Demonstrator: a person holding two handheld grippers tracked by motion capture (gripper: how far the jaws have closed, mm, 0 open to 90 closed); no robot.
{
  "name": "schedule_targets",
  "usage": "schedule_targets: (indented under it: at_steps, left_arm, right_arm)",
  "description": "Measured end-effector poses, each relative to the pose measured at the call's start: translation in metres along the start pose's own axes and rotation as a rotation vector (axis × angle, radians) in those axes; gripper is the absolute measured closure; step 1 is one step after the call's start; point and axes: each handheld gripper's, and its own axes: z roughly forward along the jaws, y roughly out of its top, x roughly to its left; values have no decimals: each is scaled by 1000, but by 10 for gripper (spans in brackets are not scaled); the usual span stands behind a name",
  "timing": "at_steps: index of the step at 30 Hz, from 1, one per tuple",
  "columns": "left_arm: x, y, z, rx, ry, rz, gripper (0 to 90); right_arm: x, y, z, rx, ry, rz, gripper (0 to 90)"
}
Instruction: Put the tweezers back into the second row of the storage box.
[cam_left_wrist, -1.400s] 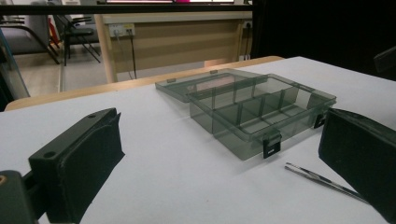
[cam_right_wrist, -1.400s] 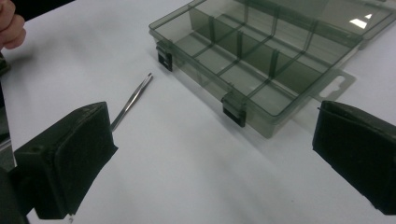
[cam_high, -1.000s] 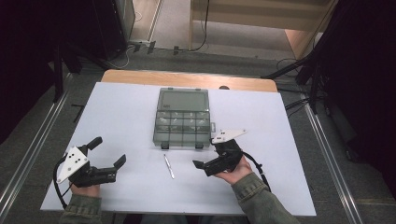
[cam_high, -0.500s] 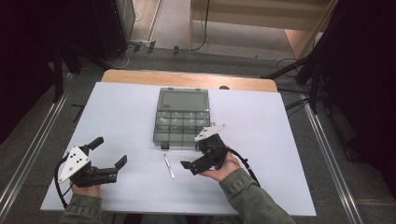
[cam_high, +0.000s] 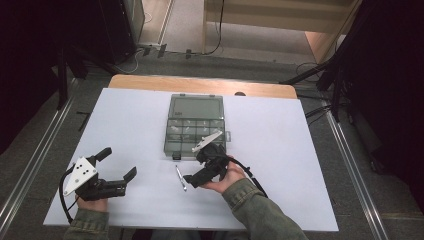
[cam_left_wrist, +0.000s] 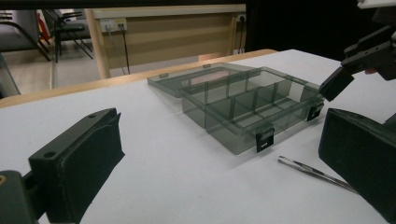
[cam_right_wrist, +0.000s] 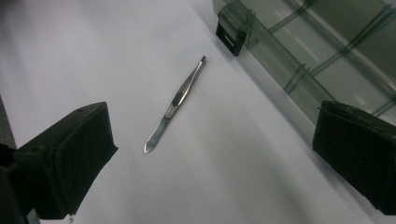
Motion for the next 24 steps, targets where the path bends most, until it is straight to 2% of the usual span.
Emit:
schedule_targets:
  at_steps: [6,12,16,17,18,20,22,24]
  left_arm:
    - [0,0,0,8,-6,7,0]
    - [0,-1,-1,6,-7,4,0]
    - [0,0,-1,4,-5,0,0]
    - [0,-1,-1,4,-5,0,0]
    - [1,-1,0,5,-5,0,0]
    - [1,-1,0,9,-6,-2,0]
    - [0,-1,1,13,-11,-2,0]
    - [0,-1,2,17,-16,1,0]
  right_arm:
    - [10,12,17,103,5,-5,0]
    - [18,15,27,151,-11,-7,56]
    - [22,18,33,168,-35,9,149]
    - [23,19,36,172,-56,17,157]
    - [25,21,39,184,-67,26,217]
    - [26,22,41,194,-72,32,238]
    - [28,23,45,212,-67,19,318]
    - [34,24,50,233,-91,6,390]
